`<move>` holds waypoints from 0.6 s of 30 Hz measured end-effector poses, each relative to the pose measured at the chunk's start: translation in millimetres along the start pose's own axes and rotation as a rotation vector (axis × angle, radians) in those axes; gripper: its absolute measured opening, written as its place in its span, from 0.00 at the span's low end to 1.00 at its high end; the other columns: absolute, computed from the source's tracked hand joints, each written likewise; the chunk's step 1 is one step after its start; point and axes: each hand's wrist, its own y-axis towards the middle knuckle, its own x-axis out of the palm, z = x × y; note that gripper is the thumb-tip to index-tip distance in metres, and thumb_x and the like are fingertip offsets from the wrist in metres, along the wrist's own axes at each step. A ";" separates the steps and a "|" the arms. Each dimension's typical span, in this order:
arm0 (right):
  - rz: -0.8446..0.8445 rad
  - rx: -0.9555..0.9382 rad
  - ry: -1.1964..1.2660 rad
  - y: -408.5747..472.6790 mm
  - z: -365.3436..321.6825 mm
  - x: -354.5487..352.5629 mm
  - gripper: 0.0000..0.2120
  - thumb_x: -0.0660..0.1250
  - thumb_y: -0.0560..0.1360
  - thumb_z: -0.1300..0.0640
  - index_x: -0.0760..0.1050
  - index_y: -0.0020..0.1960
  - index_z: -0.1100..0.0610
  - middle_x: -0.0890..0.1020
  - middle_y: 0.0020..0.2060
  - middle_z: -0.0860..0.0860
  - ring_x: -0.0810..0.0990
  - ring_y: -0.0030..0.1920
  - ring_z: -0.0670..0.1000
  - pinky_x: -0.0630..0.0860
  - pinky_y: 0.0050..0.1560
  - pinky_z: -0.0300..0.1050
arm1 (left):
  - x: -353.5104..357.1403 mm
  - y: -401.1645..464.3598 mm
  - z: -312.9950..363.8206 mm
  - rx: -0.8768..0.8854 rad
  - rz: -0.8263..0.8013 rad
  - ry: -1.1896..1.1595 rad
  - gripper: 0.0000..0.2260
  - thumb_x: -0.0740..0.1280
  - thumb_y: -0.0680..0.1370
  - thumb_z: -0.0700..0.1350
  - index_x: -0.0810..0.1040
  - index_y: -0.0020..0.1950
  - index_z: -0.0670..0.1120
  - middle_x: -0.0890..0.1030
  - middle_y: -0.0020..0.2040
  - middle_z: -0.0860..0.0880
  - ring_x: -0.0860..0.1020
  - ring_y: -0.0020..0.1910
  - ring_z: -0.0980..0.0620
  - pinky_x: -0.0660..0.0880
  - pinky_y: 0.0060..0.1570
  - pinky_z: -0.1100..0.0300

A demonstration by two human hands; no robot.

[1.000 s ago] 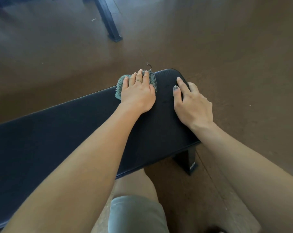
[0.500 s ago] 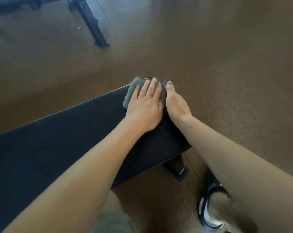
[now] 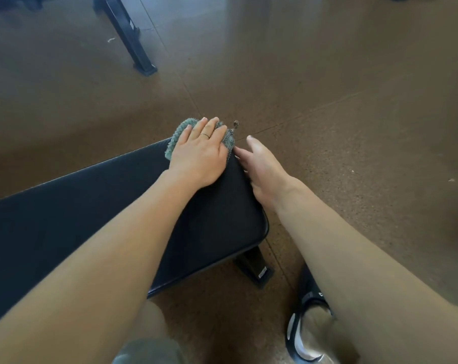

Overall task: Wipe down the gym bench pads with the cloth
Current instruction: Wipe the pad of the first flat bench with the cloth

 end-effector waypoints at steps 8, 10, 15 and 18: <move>-0.015 0.025 0.110 7.2 4.4 -3.7 0.34 0.48 0.84 0.33 0.79 0.67 0.58 0.86 0.59 0.55 0.85 0.59 0.51 0.78 0.58 0.47 | 18.9 -84.2 17.5 0.169 0.046 0.014 0.25 0.46 0.86 0.53 0.49 0.84 0.54 0.46 0.84 0.54 0.41 0.82 0.55 0.37 0.80 0.53; -0.019 0.025 0.126 14.2 6.3 -4.1 0.36 0.50 0.82 0.32 0.78 0.69 0.59 0.84 0.61 0.57 0.83 0.63 0.55 0.75 0.68 0.52 | 14.9 -63.4 9.5 0.183 0.046 0.024 0.25 0.46 0.86 0.53 0.52 0.84 0.55 0.48 0.84 0.55 0.43 0.83 0.55 0.38 0.80 0.54; 0.132 -0.001 0.180 12.5 7.0 -9.4 0.26 0.54 0.83 0.35 0.74 0.70 0.52 0.84 0.59 0.53 0.81 0.60 0.54 0.77 0.62 0.52 | -0.7 18.7 -3.8 0.058 0.034 -0.024 0.21 0.49 0.86 0.51 0.68 0.77 0.55 0.61 0.82 0.53 0.54 0.81 0.52 0.47 0.79 0.52; 0.093 0.047 0.058 -0.3 16.3 -20.4 0.27 0.51 0.83 0.34 0.75 0.68 0.50 0.84 0.59 0.53 0.81 0.61 0.54 0.76 0.65 0.55 | -3.4 33.8 0.6 0.006 0.006 -0.009 0.19 0.50 0.85 0.51 0.75 0.70 0.53 0.70 0.75 0.51 0.62 0.77 0.48 0.52 0.77 0.50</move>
